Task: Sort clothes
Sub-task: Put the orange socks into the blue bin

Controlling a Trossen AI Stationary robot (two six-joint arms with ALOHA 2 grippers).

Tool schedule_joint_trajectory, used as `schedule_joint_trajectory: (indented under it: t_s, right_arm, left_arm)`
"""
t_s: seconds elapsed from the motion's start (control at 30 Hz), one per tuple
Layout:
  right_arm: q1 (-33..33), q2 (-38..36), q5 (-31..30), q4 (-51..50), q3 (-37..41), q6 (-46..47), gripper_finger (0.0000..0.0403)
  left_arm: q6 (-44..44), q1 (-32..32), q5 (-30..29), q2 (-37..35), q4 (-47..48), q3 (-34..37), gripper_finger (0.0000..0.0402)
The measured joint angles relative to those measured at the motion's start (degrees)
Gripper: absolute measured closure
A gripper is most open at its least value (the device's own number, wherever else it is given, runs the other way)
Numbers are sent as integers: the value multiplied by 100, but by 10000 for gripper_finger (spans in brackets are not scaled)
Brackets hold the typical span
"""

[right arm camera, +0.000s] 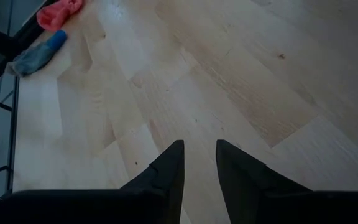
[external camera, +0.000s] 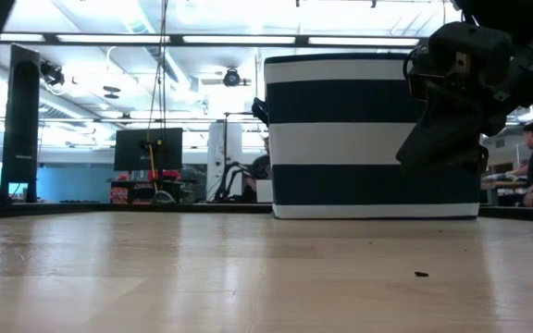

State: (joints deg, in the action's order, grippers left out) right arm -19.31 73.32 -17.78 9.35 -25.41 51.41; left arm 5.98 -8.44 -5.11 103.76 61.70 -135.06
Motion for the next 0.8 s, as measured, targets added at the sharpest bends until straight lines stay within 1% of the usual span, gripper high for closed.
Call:
schedule_joint_trajectory:
  t_s: [0.07, 0.17, 0.23, 0.3, 0.4, 0.5, 0.63, 0.73, 0.8]
  right_arm:
    - [0, 0, 0, 1, 0, 3, 309]
    - [0, 0, 0, 2, 0, 9, 308]
    - [0, 0, 0, 1, 0, 9, 309]
    - [0, 0, 0, 3, 0, 9, 310]
    - [0, 0, -1, 5, 0, 7, 309]
    - [0, 0, -2, 27, 0, 7, 309]
    - [0, 0, -2, 93, 0, 7, 311]
    - [0, 0, -2, 105, 0, 6, 312]
    - [0, 0, -2, 110, 0, 5, 312]
  left_arm:
    - [120, 286, -470, -229, 675, 0, 261]
    - [589, 721, -1207, -479, 1533, 27, 261]
    - [963, 1041, -1575, -663, 1971, 217, 261]
    - [1402, 1365, -1826, -867, 2216, 555, 261]
    - [2113, 1837, -2180, -1294, 2266, 1406, 261]
    - [2910, 2304, -2416, -1838, 1984, 2527, 261]
    - [3921, 2819, -2460, -2589, 1412, 4089, 261]
    - [4523, 3173, -2504, -3133, 937, 5207, 261]
    - [5020, 3388, -2334, -3414, 797, 5888, 261]
